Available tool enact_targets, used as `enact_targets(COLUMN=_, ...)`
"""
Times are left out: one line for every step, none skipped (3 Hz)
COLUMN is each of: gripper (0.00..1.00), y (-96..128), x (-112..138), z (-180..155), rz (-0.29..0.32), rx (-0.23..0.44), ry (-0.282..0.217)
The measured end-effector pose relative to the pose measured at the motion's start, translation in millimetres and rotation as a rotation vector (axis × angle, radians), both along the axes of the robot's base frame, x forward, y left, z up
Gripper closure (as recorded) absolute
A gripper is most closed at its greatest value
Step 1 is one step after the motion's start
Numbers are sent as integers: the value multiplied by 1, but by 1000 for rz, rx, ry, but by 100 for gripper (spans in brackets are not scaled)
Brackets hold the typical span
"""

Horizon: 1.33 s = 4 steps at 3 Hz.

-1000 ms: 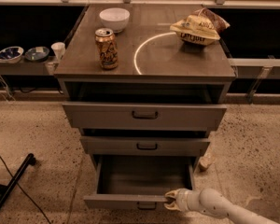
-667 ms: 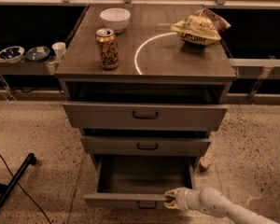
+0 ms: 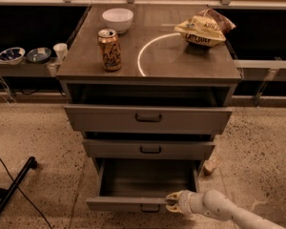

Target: Close bottom drawer

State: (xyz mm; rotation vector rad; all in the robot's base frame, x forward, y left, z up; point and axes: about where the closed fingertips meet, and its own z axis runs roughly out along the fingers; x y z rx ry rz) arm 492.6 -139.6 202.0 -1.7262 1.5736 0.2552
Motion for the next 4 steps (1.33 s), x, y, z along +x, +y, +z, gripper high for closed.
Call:
enact_targets(gripper=7, y=6, x=-7, z=14, rz=21, rx=13, ry=-10)
enact_targets(gripper=0, y=7, x=-29, z=22, rz=38, rx=3, ry=3)
enact_targets(gripper=0, y=3, x=-48, z=18, rz=40, rx=-19, ry=34)
enact_targets(gripper=19, y=-8, x=-67, z=12, rz=14, rx=-23, ry=61)
